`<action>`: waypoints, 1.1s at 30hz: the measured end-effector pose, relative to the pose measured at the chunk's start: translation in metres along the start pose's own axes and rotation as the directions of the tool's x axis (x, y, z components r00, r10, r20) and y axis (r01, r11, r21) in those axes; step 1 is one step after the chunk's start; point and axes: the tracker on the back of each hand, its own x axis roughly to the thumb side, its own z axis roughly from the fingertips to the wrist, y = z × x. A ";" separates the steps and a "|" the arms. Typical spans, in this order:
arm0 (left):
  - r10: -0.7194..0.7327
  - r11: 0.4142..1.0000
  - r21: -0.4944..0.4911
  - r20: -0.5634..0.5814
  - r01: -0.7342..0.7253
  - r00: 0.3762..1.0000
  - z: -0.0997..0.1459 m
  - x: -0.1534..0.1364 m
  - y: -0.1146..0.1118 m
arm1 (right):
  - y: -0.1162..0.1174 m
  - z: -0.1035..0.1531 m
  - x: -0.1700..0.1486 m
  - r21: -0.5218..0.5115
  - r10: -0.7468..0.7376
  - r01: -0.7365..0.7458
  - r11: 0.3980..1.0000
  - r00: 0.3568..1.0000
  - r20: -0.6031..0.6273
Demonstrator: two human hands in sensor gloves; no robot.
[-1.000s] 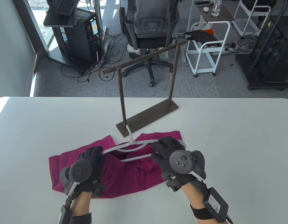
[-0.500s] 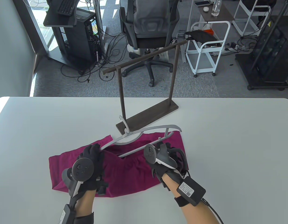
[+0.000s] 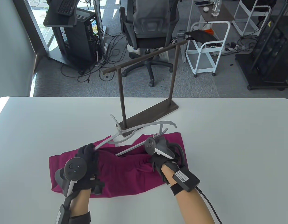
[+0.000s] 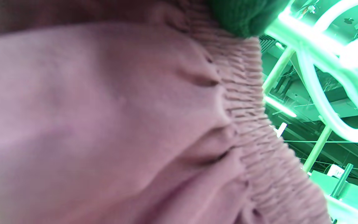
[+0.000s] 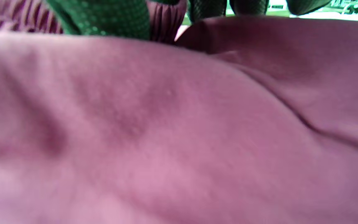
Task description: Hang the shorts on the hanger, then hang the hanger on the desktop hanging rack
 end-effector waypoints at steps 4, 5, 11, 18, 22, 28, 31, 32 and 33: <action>0.004 1.000 -0.004 0.040 -0.003 0.999 0.001 -0.003 0.001 | -0.005 0.012 -0.019 -0.134 0.030 -0.027 0.991 0.999 0.022; -0.014 1.000 -0.001 0.060 0.014 0.998 0.000 -0.003 0.002 | -0.008 0.018 -0.026 -0.164 0.030 -0.026 0.986 0.999 0.024; -0.041 0.999 0.021 0.109 0.039 0.993 -0.004 -0.011 0.013 | -0.031 0.060 -0.102 -0.289 0.000 -0.014 0.957 0.999 -0.048; -0.053 0.995 -0.069 0.224 0.070 0.973 -0.003 0.002 0.002 | -0.028 0.096 -0.184 -0.304 -0.151 0.102 0.947 0.978 -0.142; -0.117 0.987 -0.074 0.279 0.142 0.953 0.001 0.018 -0.008 | -0.039 0.109 -0.183 -0.335 -0.133 0.083 0.938 0.983 -0.129; -0.055 0.990 -0.107 0.291 0.090 0.955 0.007 0.027 -0.018 | -0.050 0.123 -0.167 -0.391 -0.097 0.058 0.918 0.992 -0.081; -0.054 0.990 -0.106 0.304 0.090 0.951 0.010 0.033 -0.022 | -0.053 0.128 -0.160 -0.408 -0.061 0.027 0.913 0.996 -0.070; -0.056 0.990 -0.105 0.305 0.092 0.951 0.010 0.034 -0.023 | -0.053 0.129 -0.158 -0.419 -0.055 0.020 0.908 0.996 -0.071; -0.052 0.991 -0.102 0.309 0.088 0.950 0.011 0.035 -0.024 | -0.054 0.130 -0.155 -0.429 -0.031 -0.004 0.903 0.997 -0.074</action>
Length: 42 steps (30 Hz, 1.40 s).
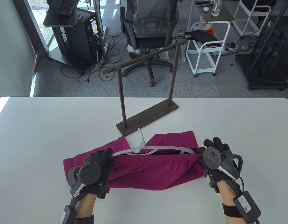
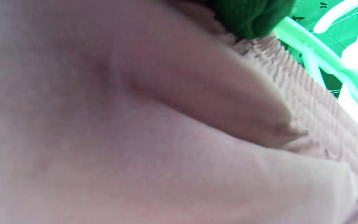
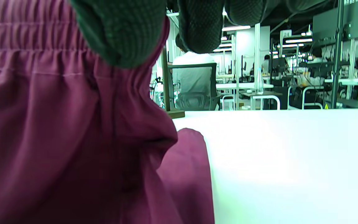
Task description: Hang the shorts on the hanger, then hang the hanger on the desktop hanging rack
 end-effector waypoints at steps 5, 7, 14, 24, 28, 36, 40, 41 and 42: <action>-0.011 0.999 -0.030 0.028 0.012 1.000 0.002 0.007 -0.007 | -0.005 0.006 0.017 -0.025 -0.025 0.027 0.999 0.998 0.064; -0.015 1.000 -0.026 0.035 0.016 0.999 0.003 0.011 -0.009 | -0.006 0.008 0.025 -0.044 -0.010 0.015 0.999 0.995 0.103; -0.002 1.000 -0.010 0.023 0.003 1.000 0.009 0.007 -0.006 | -0.004 0.012 0.035 0.029 -0.236 0.236 0.971 0.942 0.240; 0.048 0.999 -0.006 0.062 -0.047 0.997 0.011 0.013 -0.003 | 0.010 0.006 0.018 0.084 -0.490 0.483 0.872 0.861 0.139; 0.051 0.999 -0.012 0.076 -0.050 0.996 0.012 0.016 -0.004 | 0.020 0.002 0.018 0.106 -0.575 0.566 0.817 0.812 0.098; 0.144 0.989 -0.042 0.038 -0.143 0.989 0.012 0.007 -0.001 | 0.016 0.000 -0.002 0.125 -0.711 0.701 0.702 0.701 0.059; 0.196 0.978 -0.079 0.016 -0.194 0.980 0.011 -0.001 0.000 | 0.005 0.001 -0.019 0.087 -0.746 0.741 0.665 0.663 0.055; 0.219 0.972 -0.089 0.017 -0.217 0.976 0.010 -0.001 -0.001 | 0.002 0.001 -0.024 0.081 -0.755 0.750 0.656 0.654 0.058; 0.227 0.970 -0.095 0.018 -0.225 0.974 0.010 0.000 -0.002 | -0.001 0.002 -0.027 0.075 -0.753 0.750 0.657 0.655 0.058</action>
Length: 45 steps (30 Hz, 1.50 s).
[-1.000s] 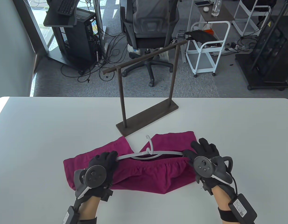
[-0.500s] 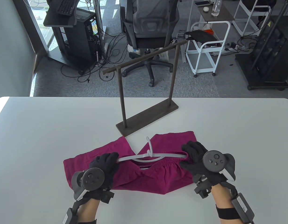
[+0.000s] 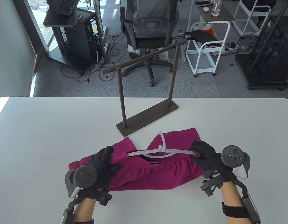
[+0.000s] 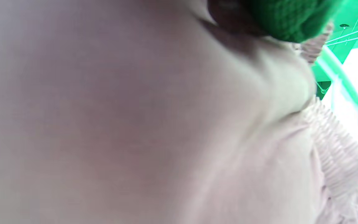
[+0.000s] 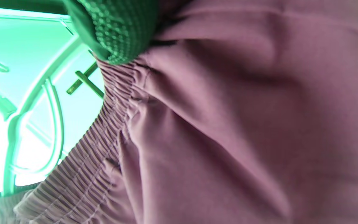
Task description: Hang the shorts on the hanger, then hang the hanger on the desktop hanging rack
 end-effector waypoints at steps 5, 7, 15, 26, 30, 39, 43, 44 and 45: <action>0.028 0.999 -0.021 0.037 -0.028 0.999 -0.004 0.007 -0.008 | -0.021 0.007 -0.007 -0.028 -0.007 0.007 1.000 1.000 -0.015; 0.036 0.999 -0.020 0.058 -0.035 0.998 -0.006 0.012 -0.014 | -0.024 0.008 -0.011 -0.028 -0.009 0.008 1.000 1.000 -0.030; -0.005 0.999 0.050 0.067 0.002 0.998 -0.010 0.016 -0.023 | -0.021 0.007 -0.022 -0.006 -0.015 0.014 1.000 0.997 -0.070; -0.027 0.989 0.145 0.050 0.019 0.998 -0.021 0.026 -0.011 | -0.024 0.009 -0.010 -0.066 0.123 -0.127 0.990 0.990 -0.064; -0.061 0.984 0.172 0.059 0.050 0.996 -0.037 0.038 0.005 | -0.035 0.016 -0.005 -0.125 0.168 -0.176 0.976 0.983 -0.075; -0.078 0.959 0.273 -0.010 0.077 0.997 -0.101 0.081 0.083 | -0.045 0.028 -0.008 -0.304 0.245 -0.275 0.912 0.960 -0.134; -0.058 0.954 0.288 -0.087 0.081 0.995 -0.127 0.093 0.109 | -0.038 0.024 -0.010 -0.267 0.266 -0.295 0.917 0.954 -0.139; -0.059 0.950 0.298 -0.111 0.090 0.992 -0.134 0.096 0.114 | -0.036 0.023 -0.010 -0.260 0.272 -0.299 0.918 0.953 -0.137; -0.060 0.953 0.285 -0.141 0.099 0.988 -0.141 0.097 0.119 | -0.034 0.022 -0.010 -0.253 0.278 -0.305 0.918 0.951 -0.137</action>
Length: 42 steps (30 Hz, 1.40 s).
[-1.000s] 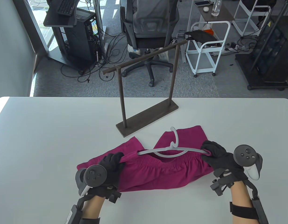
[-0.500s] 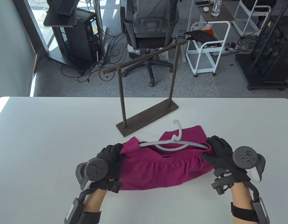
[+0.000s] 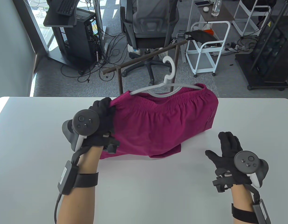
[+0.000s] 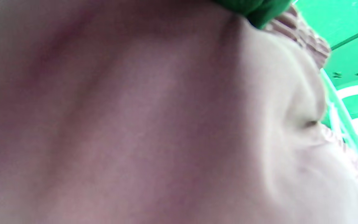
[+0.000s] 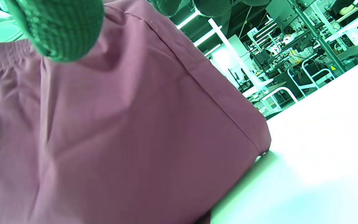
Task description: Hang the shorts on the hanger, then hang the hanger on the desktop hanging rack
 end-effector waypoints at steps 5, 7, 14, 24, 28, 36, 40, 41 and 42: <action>0.024 0.998 -0.057 -0.156 -0.033 0.988 -0.025 -0.002 -0.004 | 0.004 0.000 0.003 0.013 0.027 -0.027 1.000 1.000 0.010; 0.033 0.996 -0.077 -0.219 -0.051 0.975 -0.032 -0.007 -0.008 | 0.004 -0.001 0.003 0.016 0.031 -0.031 0.999 0.999 0.013; 0.046 0.992 -0.096 -0.348 -0.084 0.937 -0.042 -0.029 -0.027 | 0.006 -0.002 0.004 0.045 0.048 -0.049 0.998 0.999 0.010; 0.040 0.985 -0.138 -0.385 -0.101 0.922 -0.037 -0.055 -0.052 | 0.011 -0.003 0.003 0.072 0.082 -0.082 0.994 0.997 0.002; 0.038 0.985 -0.139 -0.381 -0.098 0.924 -0.036 -0.062 -0.059 | 0.013 -0.003 0.004 0.080 0.093 -0.094 0.992 0.996 0.006; 0.016 0.994 -0.099 -0.359 -0.055 0.933 -0.029 -0.078 -0.072 | 0.017 -0.004 0.005 0.116 0.118 -0.118 0.986 0.993 0.007; -0.030 0.996 -0.085 -0.327 0.003 0.945 -0.027 -0.084 -0.077 | 0.018 -0.004 0.005 0.130 0.123 -0.122 0.984 0.992 0.002; -0.041 0.996 -0.092 -0.325 0.011 0.945 -0.027 -0.085 -0.079 | 0.017 -0.004 0.005 0.134 0.123 -0.121 0.984 0.992 0.000; -0.045 0.996 -0.089 -0.318 0.017 0.947 -0.027 -0.086 -0.079 | 0.017 -0.004 0.005 0.135 0.122 -0.121 0.983 0.992 -0.001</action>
